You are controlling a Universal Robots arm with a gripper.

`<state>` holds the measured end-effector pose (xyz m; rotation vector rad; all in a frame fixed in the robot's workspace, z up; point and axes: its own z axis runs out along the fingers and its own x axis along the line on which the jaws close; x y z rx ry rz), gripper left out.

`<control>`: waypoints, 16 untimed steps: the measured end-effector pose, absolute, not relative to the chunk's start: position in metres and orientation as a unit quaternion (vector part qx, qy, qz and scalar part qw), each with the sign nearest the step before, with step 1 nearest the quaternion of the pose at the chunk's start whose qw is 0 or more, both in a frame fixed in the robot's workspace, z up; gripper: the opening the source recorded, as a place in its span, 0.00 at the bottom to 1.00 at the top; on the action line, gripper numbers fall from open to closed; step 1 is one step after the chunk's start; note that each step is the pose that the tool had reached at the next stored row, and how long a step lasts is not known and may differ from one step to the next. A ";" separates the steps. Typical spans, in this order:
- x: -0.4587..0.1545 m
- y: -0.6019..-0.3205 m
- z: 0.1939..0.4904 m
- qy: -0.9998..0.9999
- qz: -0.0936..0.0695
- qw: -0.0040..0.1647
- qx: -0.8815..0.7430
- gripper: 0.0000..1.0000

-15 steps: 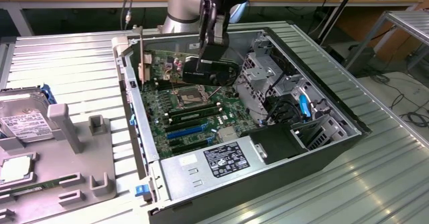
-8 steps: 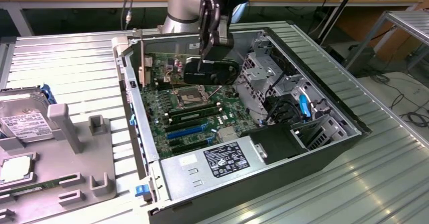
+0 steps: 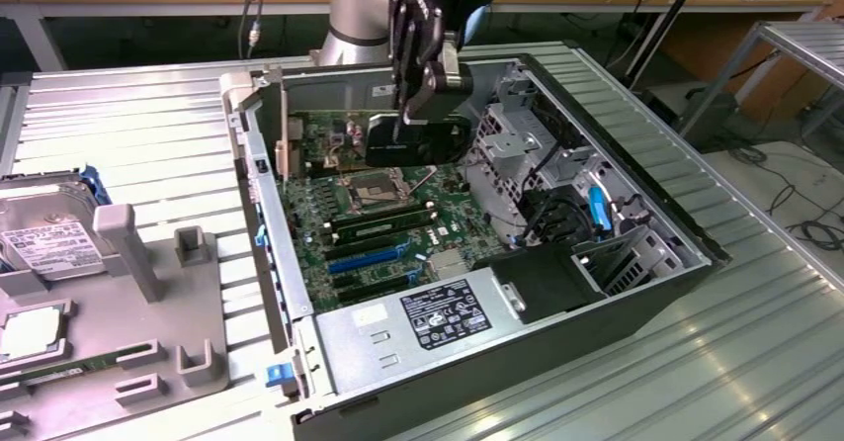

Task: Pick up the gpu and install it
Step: 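Insert the gpu into the slot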

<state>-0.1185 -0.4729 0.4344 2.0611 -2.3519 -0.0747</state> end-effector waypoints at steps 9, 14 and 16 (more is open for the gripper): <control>-0.116 -0.473 0.434 -0.718 -0.023 0.008 0.696 0.27; -0.116 -0.473 0.433 -0.717 -0.025 0.006 0.696 0.27; -0.115 -0.473 0.429 -0.717 -0.026 0.005 0.696 0.27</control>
